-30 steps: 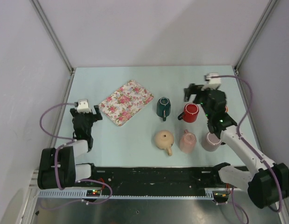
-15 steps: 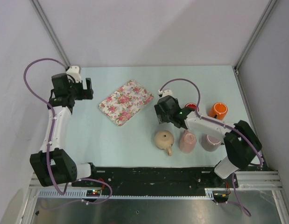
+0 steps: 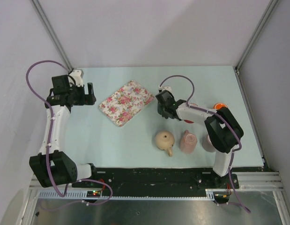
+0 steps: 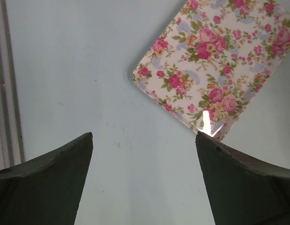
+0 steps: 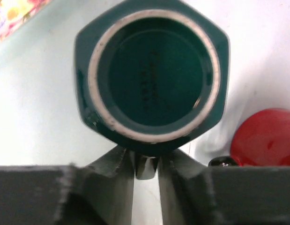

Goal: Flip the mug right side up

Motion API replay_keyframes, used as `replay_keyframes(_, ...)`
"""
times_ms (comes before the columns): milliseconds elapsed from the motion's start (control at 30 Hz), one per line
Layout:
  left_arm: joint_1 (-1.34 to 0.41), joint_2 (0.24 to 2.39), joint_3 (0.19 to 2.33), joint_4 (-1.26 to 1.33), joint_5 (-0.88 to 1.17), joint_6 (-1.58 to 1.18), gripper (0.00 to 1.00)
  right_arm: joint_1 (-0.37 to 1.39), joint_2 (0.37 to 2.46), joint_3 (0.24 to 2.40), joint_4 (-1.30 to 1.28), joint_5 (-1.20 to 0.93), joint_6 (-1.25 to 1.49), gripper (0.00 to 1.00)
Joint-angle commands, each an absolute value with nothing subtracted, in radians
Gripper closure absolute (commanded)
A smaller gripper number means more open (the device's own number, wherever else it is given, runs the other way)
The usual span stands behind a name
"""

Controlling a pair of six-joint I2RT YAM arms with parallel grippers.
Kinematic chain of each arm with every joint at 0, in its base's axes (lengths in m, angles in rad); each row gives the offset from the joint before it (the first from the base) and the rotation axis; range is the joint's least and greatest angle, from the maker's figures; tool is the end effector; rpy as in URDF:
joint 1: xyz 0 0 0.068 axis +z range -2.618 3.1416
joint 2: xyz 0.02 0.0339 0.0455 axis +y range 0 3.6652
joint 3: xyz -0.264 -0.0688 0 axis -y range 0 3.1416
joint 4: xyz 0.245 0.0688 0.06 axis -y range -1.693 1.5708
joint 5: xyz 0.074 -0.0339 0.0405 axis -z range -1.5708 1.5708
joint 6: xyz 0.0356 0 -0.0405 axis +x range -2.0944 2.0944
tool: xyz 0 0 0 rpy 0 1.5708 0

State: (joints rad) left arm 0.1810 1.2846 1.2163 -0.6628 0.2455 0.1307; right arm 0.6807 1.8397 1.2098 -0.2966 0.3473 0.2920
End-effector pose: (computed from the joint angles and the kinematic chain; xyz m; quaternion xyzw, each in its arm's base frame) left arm 0.2719 0.0410 0.3374 0.0271 0.9072 -0.0477 0.4170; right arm 0.3092 0.2348 0.1862 -0.1268 0.9273 0.0009 0.3523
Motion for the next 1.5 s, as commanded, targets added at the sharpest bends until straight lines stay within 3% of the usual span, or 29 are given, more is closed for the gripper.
replay_keyframes(0,0.183,1.272,1.270,-0.697,0.332,0.098,0.06,0.663,1.870,1.293,-0.260,0.328,0.290,0.88)
replay_keyframes(100,0.181,1.275,1.287,-0.712,0.403,0.064,0.06,0.651,1.830,1.314,-0.261,0.248,0.291,0.98)
replay_keyframes(267,0.179,1.282,1.362,-0.725,0.628,-0.023,0.02,0.629,1.636,1.318,-0.152,-0.095,0.367,1.00)
replay_keyframes(467,0.115,1.304,1.524,-0.725,0.869,-0.159,0.00,0.645,1.502,1.316,0.220,-0.435,0.633,1.00)
replay_keyframes(733,0.014,1.332,1.690,-0.723,0.986,-0.281,0.02,0.703,1.530,1.315,0.677,-0.508,0.946,1.00)
replay_keyframes(967,-0.069,1.345,1.748,-0.717,1.040,-0.329,0.17,0.744,1.556,1.332,0.740,-0.509,0.986,1.00)
replay_keyframes(1133,-0.124,1.357,1.751,-0.693,1.086,-0.374,0.40,0.770,1.584,1.361,0.708,-0.513,0.969,1.00)
replay_keyframes(1267,-0.142,1.364,1.750,-0.652,1.081,-0.425,0.83,0.782,1.614,1.373,0.702,-0.517,0.981,1.00)
replay_keyframes(1333,-0.142,1.366,1.740,-0.641,1.045,-0.432,0.95,0.782,1.626,1.374,0.679,-0.519,0.985,1.00)
replay_keyframes(1367,-0.139,1.365,1.727,-0.640,1.013,-0.432,0.98,0.781,1.629,1.374,0.642,-0.515,0.978,0.98)
replay_keyframes(1467,-0.128,1.361,1.678,-0.638,0.793,-0.379,1.00,0.775,1.621,1.374,0.474,-0.464,0.914,0.44)
